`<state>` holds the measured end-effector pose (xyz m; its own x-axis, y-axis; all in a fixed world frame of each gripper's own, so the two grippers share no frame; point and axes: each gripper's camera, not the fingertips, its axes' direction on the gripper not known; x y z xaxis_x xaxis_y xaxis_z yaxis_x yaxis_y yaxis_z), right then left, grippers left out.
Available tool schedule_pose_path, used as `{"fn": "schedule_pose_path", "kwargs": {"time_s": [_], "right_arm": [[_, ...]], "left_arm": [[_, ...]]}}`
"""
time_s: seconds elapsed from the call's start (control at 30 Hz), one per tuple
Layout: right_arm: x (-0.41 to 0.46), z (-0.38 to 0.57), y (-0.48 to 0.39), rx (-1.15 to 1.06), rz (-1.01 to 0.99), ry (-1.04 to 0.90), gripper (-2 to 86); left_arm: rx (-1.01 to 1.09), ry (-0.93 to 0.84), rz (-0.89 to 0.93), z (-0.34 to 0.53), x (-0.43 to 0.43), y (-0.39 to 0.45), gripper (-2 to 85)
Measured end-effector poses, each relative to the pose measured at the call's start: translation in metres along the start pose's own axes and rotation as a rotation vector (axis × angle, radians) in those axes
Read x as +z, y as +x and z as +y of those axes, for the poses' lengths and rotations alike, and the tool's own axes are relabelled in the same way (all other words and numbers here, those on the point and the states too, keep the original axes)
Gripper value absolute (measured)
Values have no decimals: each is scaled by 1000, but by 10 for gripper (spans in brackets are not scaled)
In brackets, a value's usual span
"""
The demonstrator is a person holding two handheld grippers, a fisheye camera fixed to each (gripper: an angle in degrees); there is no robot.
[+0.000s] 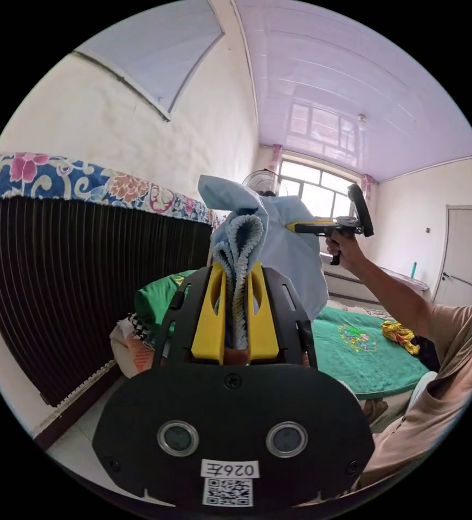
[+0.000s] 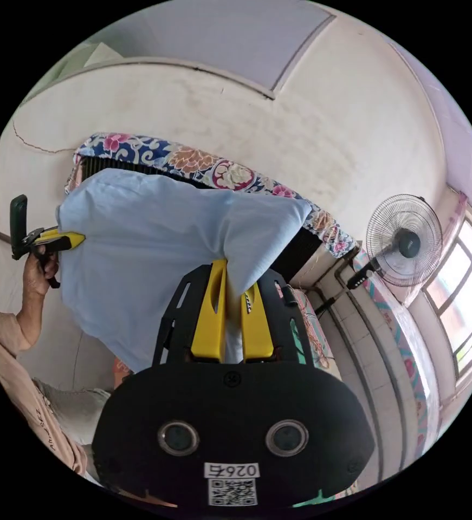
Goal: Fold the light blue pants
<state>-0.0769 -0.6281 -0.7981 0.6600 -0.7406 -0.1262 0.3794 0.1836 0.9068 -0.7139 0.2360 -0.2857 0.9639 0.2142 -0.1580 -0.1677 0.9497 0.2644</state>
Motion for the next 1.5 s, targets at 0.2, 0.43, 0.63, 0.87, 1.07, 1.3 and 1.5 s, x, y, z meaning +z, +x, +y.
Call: {"fn": "schedule_pose_path", "kwargs": {"time_s": [0.2,0.43,0.63,0.87,1.07,1.3,1.5], "right_arm": [[214,-95,16,-98,40,-171,3],[336,-42,71,167,-33,-315,63],[234,9,113,319,-113,-24,42],[286,80,71,178,-154,-175,-9],[280,150,119,315,-379,-88,-12],[121,244,146,511,-299,-9,-9],[-187,406,50,529,168,137,-9]], "left_arm": [[-211,-71,-76,45,52,-73,71],[-342,94,-34,80,-28,-104,51],[208,259,-124,-5,-82,5,-7],[353,-617,-438,-63,137,-55,-10],[219,-432,-365,-74,96,-78,-10],[104,-49,-393,-115,1,-39,-10],[378,295,-219,-137,-67,72,-10]]}}
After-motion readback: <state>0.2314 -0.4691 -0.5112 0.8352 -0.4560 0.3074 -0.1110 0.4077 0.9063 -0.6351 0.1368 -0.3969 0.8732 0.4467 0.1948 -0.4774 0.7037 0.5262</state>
